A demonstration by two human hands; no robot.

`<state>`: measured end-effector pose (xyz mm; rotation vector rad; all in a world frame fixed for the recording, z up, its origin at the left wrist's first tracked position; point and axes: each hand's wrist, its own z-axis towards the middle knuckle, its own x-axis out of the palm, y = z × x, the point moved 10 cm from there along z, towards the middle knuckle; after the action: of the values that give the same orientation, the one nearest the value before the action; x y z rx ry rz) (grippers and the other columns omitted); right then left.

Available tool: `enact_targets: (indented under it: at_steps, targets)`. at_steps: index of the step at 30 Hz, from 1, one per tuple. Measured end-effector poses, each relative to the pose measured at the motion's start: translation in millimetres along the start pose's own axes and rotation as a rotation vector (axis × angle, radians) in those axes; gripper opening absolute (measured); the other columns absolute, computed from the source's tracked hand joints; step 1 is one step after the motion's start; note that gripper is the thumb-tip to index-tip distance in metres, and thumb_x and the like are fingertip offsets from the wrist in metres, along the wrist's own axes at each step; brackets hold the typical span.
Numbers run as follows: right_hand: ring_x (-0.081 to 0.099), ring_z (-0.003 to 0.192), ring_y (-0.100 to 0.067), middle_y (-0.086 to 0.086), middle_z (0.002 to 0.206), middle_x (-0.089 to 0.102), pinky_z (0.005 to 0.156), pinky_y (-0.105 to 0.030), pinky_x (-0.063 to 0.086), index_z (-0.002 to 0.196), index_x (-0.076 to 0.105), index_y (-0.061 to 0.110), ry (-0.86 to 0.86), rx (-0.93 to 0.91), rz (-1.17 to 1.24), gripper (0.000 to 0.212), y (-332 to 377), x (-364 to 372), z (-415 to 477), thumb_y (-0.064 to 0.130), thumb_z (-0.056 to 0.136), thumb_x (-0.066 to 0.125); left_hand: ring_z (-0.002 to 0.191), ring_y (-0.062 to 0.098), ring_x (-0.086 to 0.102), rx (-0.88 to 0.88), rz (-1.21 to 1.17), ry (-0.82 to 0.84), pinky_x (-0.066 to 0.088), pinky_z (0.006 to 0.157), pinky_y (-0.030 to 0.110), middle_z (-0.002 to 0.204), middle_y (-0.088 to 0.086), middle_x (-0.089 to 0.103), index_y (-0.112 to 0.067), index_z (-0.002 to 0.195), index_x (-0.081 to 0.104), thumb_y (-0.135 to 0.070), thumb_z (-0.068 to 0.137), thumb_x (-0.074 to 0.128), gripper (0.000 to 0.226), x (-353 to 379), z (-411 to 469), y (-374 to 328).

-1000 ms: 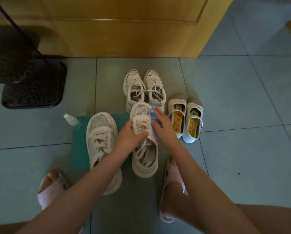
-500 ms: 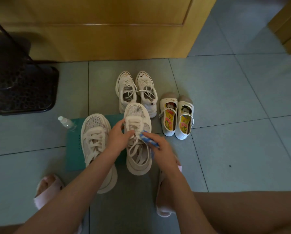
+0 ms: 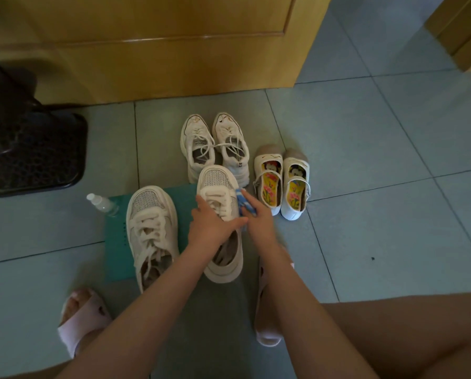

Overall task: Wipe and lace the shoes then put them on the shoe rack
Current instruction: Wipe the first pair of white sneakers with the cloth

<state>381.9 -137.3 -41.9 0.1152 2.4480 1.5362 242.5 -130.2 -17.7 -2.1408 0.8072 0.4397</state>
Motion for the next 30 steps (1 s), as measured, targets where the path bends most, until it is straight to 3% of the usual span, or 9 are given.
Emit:
enact_targets:
  at_steps: [5, 7, 10, 13, 16, 20, 23, 27, 30]
  targets:
    - [0.051, 0.122, -0.020, -0.002, 0.137, 0.051, 0.103, -0.040, 0.043, 0.133, 0.048, 0.030, -0.028, 0.054, -0.036, 0.046, -13, -3, -40, 0.004, 0.096, 0.045, 0.129, 0.035, 0.037, 0.032, 0.073, -0.086, 0.039, 0.099, 0.042, 0.145, 0.017, 0.023, -0.012, 0.148, -0.005, -0.047, 0.073, 0.072, 0.113, -1, -3, -3]
    - [0.052, 0.121, -0.012, 0.000, 0.136, 0.050, 0.102, -0.017, 0.039, 0.133, 0.048, 0.027, -0.049, 0.069, -0.050, 0.041, -7, -7, -63, 0.007, 0.097, 0.043, 0.126, 0.036, 0.040, 0.059, 0.133, -0.114, 0.041, 0.096, 0.042, 0.144, 0.018, 0.026, -0.011, 0.148, -0.004, -0.047, 0.078, 0.066, 0.105, -3, -4, -5]
    - [0.038, 0.096, 0.014, 0.005, 0.122, 0.045, 0.072, 0.014, 0.019, 0.139, 0.040, 0.019, -0.019, 0.017, -0.097, 0.043, 5, -9, -89, 0.005, 0.098, 0.041, 0.121, 0.037, 0.045, 0.082, 0.199, -0.130, 0.043, 0.090, 0.042, 0.141, 0.019, 0.031, -0.014, 0.147, 0.002, -0.042, 0.080, 0.065, 0.096, -8, -1, 1]
    - [0.033, 0.116, 0.001, 0.015, 0.124, 0.036, 0.092, 0.007, 0.020, 0.132, 0.048, 0.030, 0.024, -0.032, -0.102, 0.045, 0, 6, -109, 0.003, 0.096, 0.043, 0.115, 0.036, 0.049, 0.128, 0.196, -0.143, 0.047, 0.089, 0.043, 0.137, 0.017, 0.039, -0.016, 0.146, 0.010, -0.035, 0.081, 0.065, 0.087, -12, 5, 7]
    - [0.047, 0.125, -0.010, 0.006, 0.135, 0.050, 0.108, -0.032, 0.038, 0.120, 0.052, 0.050, -0.064, 0.046, -0.046, 0.051, -31, 10, -123, 0.007, 0.094, 0.045, 0.110, 0.032, 0.054, 0.178, 0.159, -0.162, 0.050, 0.087, 0.047, 0.131, 0.012, 0.048, -0.017, 0.143, 0.021, -0.036, 0.079, 0.065, 0.080, -15, 7, 9]
    - [0.046, 0.116, 0.001, 0.021, 0.122, 0.050, 0.094, -0.005, 0.035, 0.120, 0.047, 0.048, -0.053, 0.065, -0.064, 0.046, -39, 14, -150, 0.009, 0.096, 0.046, 0.107, 0.028, 0.057, 0.203, 0.120, -0.167, 0.051, 0.086, 0.047, 0.123, 0.007, 0.055, -0.021, 0.139, 0.030, -0.039, 0.076, 0.066, 0.074, -16, 11, 11]
    - [0.047, 0.123, -0.005, 0.021, 0.121, 0.050, 0.094, -0.002, 0.033, 0.117, 0.049, 0.043, -0.020, 0.035, -0.118, 0.044, -37, 13, -159, 0.005, 0.095, 0.046, 0.108, 0.028, 0.056, 0.205, 0.110, -0.157, 0.050, 0.088, 0.046, 0.125, 0.006, 0.055, -0.022, 0.140, 0.030, -0.039, 0.076, 0.066, 0.075, -15, 15, 14]
    - [0.037, 0.119, 0.010, 0.013, 0.132, 0.040, 0.093, 0.006, 0.020, 0.128, 0.050, 0.031, -0.122, -0.039, -0.220, 0.038, -6, -18, -142, 0.012, 0.096, 0.047, 0.114, 0.027, 0.053, 0.198, 0.075, -0.134, 0.048, 0.092, 0.047, 0.130, 0.005, 0.052, -0.025, 0.141, 0.029, -0.041, 0.074, 0.066, 0.079, -15, 20, 18]
    - [0.033, 0.120, -0.002, 0.015, 0.131, 0.035, 0.096, 0.004, 0.019, 0.135, 0.043, 0.036, -0.165, -0.114, -0.267, 0.042, 16, -19, -119, 0.017, 0.097, 0.045, 0.112, 0.028, 0.054, 0.200, 0.059, -0.136, 0.048, 0.091, 0.047, 0.127, 0.006, 0.054, -0.024, 0.139, 0.032, -0.040, 0.071, 0.066, 0.078, -15, 21, 17]
